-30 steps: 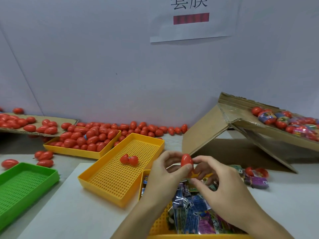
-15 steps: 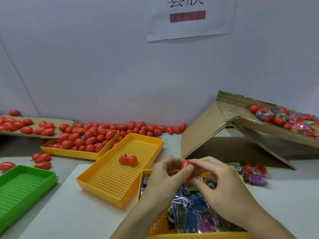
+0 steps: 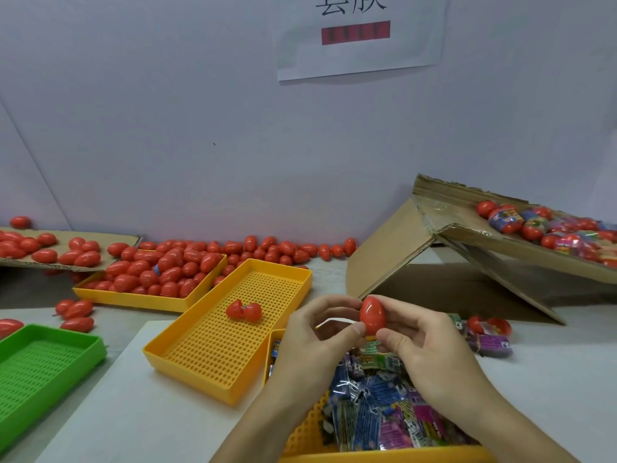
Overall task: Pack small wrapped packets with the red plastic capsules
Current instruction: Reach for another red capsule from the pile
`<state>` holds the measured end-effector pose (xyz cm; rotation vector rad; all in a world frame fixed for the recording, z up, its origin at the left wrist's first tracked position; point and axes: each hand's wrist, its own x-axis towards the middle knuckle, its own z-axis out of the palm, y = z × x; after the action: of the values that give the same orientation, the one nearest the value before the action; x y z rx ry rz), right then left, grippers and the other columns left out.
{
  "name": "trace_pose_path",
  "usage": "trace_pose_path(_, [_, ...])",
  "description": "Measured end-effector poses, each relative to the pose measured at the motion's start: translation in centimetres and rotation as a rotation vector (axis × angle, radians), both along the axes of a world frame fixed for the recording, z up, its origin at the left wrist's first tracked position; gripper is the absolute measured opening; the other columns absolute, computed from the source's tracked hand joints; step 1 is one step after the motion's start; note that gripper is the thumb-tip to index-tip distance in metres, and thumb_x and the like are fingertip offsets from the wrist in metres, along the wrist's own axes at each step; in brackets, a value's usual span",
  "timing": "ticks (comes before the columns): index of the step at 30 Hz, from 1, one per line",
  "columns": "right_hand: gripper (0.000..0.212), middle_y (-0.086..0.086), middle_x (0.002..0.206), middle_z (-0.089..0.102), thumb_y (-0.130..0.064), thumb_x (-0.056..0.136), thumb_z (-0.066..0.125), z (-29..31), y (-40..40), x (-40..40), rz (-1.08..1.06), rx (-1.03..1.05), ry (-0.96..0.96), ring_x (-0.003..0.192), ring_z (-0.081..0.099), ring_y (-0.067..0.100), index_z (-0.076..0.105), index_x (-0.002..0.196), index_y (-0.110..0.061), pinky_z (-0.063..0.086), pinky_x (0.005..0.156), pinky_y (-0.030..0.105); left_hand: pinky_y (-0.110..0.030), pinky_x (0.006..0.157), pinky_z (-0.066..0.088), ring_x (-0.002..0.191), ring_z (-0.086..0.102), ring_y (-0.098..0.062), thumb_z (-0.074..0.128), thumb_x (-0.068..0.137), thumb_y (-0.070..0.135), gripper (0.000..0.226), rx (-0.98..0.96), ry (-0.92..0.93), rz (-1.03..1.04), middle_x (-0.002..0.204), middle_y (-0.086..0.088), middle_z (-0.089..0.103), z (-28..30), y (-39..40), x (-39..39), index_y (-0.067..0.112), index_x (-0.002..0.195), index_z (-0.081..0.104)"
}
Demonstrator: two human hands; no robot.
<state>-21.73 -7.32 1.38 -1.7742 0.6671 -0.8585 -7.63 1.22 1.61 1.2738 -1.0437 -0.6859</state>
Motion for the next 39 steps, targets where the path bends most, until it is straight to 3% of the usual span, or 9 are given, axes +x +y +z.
trace_pose_path(4, [0.045,-0.021,0.115,0.071,0.001,0.097,0.056,-0.1,-0.2,0.1,0.085,0.151,-0.053,0.108,0.066,-0.001,0.063,0.123,-0.035,0.056,0.081,0.019,-0.031,0.081,0.060,0.091,0.070,-0.014,0.081,0.080,0.017,0.025,-0.021,-0.057,0.032,0.097,0.005,0.074,0.1,0.1,0.1,0.034,0.095,0.072])
trace_pose_path(8, [0.043,-0.012,0.119,0.072,0.003,0.097,0.052,-0.5,-0.4,0.2,0.164,0.264,-0.121,0.113,0.066,0.006,0.067,0.117,-0.033,0.056,0.085,0.025,-0.030,0.077,0.059,0.086,0.069,-0.012,0.084,0.077,0.018,0.026,-0.047,-0.071,0.036,0.095,0.004,0.074,0.2,0.1,0.1,0.034,0.093,0.072])
trace_pose_path(12, [0.038,0.000,0.117,0.074,0.001,0.092,0.051,-0.6,-0.6,0.2,0.278,0.437,-0.231,0.112,0.068,0.012,0.067,0.118,-0.022,0.056,0.080,0.020,-0.027,0.072,0.057,0.076,0.065,-0.009,0.087,0.065,0.031,0.030,-0.075,-0.055,0.053,0.084,0.007,0.070,0.2,0.1,0.1,0.033,0.092,0.073])
trace_pose_path(16, [0.044,0.011,0.120,0.072,-0.001,0.083,0.054,-0.7,-0.6,0.1,0.379,0.625,-0.334,0.114,0.068,0.020,0.061,0.126,-0.008,0.058,0.080,0.023,-0.036,0.074,0.061,0.074,0.061,-0.010,0.088,0.061,0.033,0.033,-0.088,-0.049,0.059,0.076,0.013,0.065,0.2,0.1,0.1,0.031,0.092,0.075])
trace_pose_path(21, [0.045,0.015,0.120,0.071,0.003,0.083,0.054,-0.5,-0.5,0.1,0.368,0.681,-0.365,0.113,0.068,0.022,0.060,0.127,-0.004,0.059,0.084,0.025,-0.033,0.074,0.061,0.076,0.066,-0.009,0.087,0.063,0.031,0.032,-0.078,-0.048,0.050,0.076,0.011,0.067,0.2,0.1,0.2,0.030,0.093,0.077])
trace_pose_path(28, [0.042,-0.003,0.119,0.073,-0.013,0.080,0.063,0.0,0.1,0.2,0.216,0.371,-0.233,0.116,0.066,0.012,0.067,0.122,-0.019,0.055,0.095,0.028,-0.023,0.067,0.056,0.082,0.069,-0.015,0.078,0.083,0.017,0.019,-0.021,-0.043,0.054,0.089,0.000,0.072,0.1,0.1,-0.1,0.029,0.097,0.075])
trace_pose_path(32, [0.038,-0.019,0.106,0.075,-0.023,0.084,0.069,0.3,0.4,-0.1,0.085,0.106,-0.093,0.102,0.069,-0.001,0.066,0.121,-0.032,0.053,0.081,0.012,-0.024,0.068,0.057,0.077,0.070,-0.013,0.072,0.088,0.022,0.015,0.011,-0.050,0.021,0.092,0.001,0.074,0.3,0.0,-0.2,0.020,0.103,0.072])
trace_pose_path(36, [0.040,-0.014,0.091,0.073,-0.034,0.078,0.077,0.0,0.9,0.1,-0.085,-0.147,0.077,0.087,0.070,0.004,0.067,0.117,-0.034,0.059,0.076,0.022,-0.034,0.082,0.061,0.094,0.072,-0.016,0.072,0.081,0.041,0.035,0.120,-0.090,-0.023,0.101,0.000,0.075,-0.1,-0.1,-0.4,0.018,0.107,0.071])
trace_pose_path(39, [0.045,-0.018,0.088,0.064,-0.026,0.075,0.085,-0.2,1.0,0.2,-0.158,-0.360,0.125,0.086,0.063,0.004,0.069,0.116,-0.033,0.057,0.075,0.025,-0.043,0.091,0.058,0.101,0.071,-0.024,0.064,0.094,0.026,0.024,0.130,0.008,-0.039,0.104,-0.009,0.075,-0.3,-0.3,-0.2,0.011,0.112,0.071])
